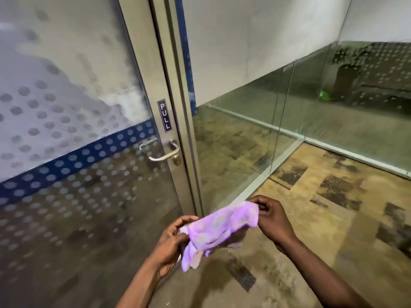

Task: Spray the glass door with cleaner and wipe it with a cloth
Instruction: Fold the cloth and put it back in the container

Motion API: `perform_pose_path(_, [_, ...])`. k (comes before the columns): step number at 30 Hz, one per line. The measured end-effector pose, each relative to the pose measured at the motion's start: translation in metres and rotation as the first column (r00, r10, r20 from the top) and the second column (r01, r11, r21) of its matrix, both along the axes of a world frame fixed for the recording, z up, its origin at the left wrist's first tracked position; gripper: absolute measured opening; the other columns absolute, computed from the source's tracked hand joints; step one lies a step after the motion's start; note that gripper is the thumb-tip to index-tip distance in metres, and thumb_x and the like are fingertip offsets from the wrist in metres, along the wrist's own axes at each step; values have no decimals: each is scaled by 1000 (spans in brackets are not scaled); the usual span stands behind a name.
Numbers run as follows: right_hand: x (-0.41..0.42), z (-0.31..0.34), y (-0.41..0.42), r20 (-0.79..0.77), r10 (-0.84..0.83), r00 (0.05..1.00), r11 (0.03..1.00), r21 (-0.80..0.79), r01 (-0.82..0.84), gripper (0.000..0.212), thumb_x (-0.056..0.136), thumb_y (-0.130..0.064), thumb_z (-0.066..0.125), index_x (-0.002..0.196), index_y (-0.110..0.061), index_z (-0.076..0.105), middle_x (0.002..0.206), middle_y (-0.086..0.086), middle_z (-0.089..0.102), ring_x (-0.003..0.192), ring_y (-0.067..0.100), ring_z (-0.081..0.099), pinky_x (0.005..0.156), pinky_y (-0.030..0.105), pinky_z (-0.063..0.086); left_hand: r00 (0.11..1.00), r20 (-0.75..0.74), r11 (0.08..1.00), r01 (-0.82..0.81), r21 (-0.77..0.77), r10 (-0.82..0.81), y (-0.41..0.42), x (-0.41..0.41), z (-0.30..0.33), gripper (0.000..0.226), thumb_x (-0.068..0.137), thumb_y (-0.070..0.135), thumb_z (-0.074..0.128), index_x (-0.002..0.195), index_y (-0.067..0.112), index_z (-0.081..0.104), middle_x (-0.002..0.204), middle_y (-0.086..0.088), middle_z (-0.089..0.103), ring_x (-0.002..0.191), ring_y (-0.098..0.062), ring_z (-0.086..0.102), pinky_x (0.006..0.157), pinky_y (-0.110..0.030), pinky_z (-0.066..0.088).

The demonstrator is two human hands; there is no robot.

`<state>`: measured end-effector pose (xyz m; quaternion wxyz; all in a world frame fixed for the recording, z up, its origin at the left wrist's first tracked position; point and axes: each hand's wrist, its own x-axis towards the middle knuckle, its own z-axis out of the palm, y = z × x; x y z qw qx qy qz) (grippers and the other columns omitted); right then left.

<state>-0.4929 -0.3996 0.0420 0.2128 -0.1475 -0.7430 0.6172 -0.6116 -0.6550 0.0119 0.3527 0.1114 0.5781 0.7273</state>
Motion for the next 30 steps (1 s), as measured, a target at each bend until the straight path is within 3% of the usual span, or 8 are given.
perform_pose_path(4, [26, -29, -9, 121, -33, 992, 950, -305, 69, 19, 77, -3, 73, 94, -11, 78, 89, 4, 77, 87, 18, 66, 76, 32, 59, 994, 44, 995, 103, -10, -103, 5, 11, -1, 37, 76, -11, 61, 107, 6, 71, 113, -21, 72, 94, -27, 69, 80, -35, 61])
perform_pose_path(10, [73, -18, -41, 192, -91, 977, 946, -291, 145, 21, 83, 0, 75, 95, -16, 81, 92, 3, 81, 79, 10, 71, 68, 28, 58, 951, 263, 987, 161, 25, -162, -1, 20, -3, 30, 89, -15, 50, 109, -1, 67, 108, -24, 71, 87, -30, 71, 77, -40, 62])
perform_pose_path(13, [90, -43, -55, 411, -154, 898, 846, -415, 335, 6, 90, -16, 72, 87, -14, 77, 84, 7, 78, 74, 18, 68, 57, 25, 48, 836, 510, 971, 238, -3, -203, -3, 39, -19, 22, 87, -2, 55, 105, -3, 68, 97, -25, 71, 81, -33, 72, 79, -46, 61])
perform_pose_path(17, [141, -96, -92, 620, -26, 784, 707, -543, 453, 33, 90, -29, 76, 109, -1, 75, 98, 17, 75, 77, 23, 67, 56, 24, 52, 738, 617, 917, 394, -65, -274, -13, 81, -53, 31, 78, -7, 57, 108, -3, 65, 102, -26, 69, 85, -35, 74, 92, -44, 54])
perform_pose_path(21, [191, -102, -117, 646, -165, 745, 758, -400, 515, 4, 91, -11, 73, 92, -10, 76, 78, 6, 75, 58, 10, 63, 48, 19, 43, 816, 478, 849, 475, -233, -325, -14, 106, -71, 30, 94, -10, 43, 99, -4, 71, 96, -23, 76, 75, -21, 76, 78, -31, 60])
perform_pose_path(25, [221, -85, -134, 581, -400, 709, 771, -206, 603, 36, 79, 10, 74, 96, -22, 68, 74, -1, 73, 53, -2, 64, 49, 15, 47, 954, 67, 835, 288, -469, -291, -6, 132, -67, 17, 76, 6, 69, 78, 20, 79, 67, 4, 76, 73, -16, 66, 64, -25, 50])
perform_pose_path(28, [242, -86, -139, 528, -533, 661, 789, 29, 614, 60, 67, -12, 78, 113, -43, 56, 82, -2, 71, 68, 9, 68, 58, 24, 50, 969, -84, 830, 153, -536, -233, 1, 142, -70, 49, 64, 22, 75, 104, 40, 53, 93, -4, 74, 89, -28, 69, 70, -31, 55])
perform_pose_path(30, [255, -84, -139, 510, -585, 631, 789, 178, 588, 66, 70, -14, 77, 123, -44, 52, 82, -1, 71, 73, 16, 69, 64, 29, 53, 901, -238, 810, 178, -559, -363, 7, 144, -75, 55, 60, 33, 72, 107, 52, 50, 101, -2, 72, 92, -27, 70, 79, -41, 61])
